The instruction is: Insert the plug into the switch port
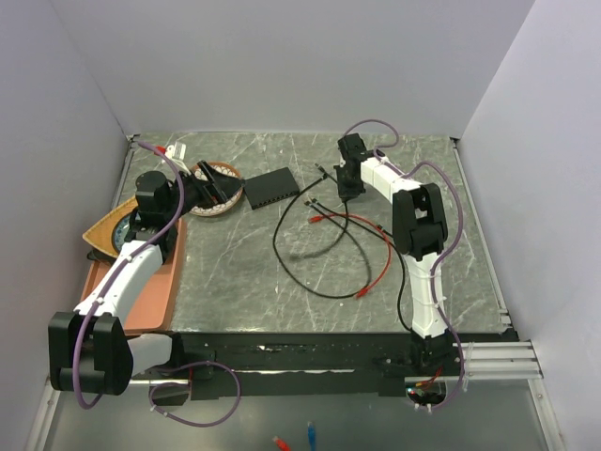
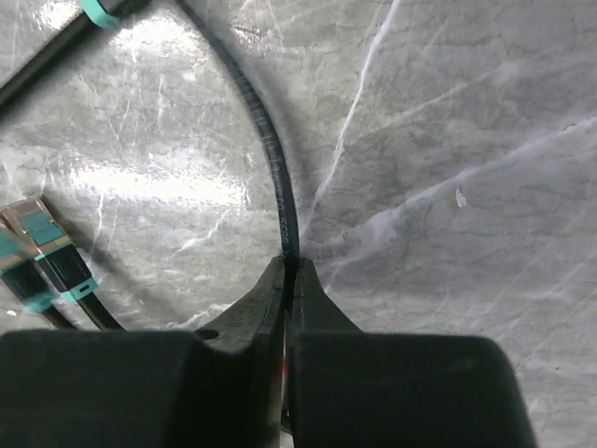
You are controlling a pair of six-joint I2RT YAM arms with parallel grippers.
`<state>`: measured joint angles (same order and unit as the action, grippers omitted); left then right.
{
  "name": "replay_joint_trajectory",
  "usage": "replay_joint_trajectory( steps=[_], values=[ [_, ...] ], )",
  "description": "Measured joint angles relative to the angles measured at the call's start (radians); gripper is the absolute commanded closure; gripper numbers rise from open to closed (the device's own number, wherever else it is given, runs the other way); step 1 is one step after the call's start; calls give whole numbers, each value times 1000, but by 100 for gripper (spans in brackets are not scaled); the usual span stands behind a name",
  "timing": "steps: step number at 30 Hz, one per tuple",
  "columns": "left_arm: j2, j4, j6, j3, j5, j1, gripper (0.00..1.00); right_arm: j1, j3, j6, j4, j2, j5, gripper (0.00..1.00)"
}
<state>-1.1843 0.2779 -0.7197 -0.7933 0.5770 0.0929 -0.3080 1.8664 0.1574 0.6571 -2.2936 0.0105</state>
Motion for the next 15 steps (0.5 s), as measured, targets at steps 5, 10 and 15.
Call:
replay_joint_trajectory(
  steps=[5, 10, 15],
  values=[
    [5, -16, 1, 0, -5, 0, 4, 0, -11, 1, -6, 14, 20, 100],
    [11, -18, 1, 0, -13, 0, 4, -1, -79, -3, -11, 125, 75, 100],
    [11, -18, 0, 0, -18, 0, 4, -2, -129, -18, -20, 352, 142, 100]
  ],
)
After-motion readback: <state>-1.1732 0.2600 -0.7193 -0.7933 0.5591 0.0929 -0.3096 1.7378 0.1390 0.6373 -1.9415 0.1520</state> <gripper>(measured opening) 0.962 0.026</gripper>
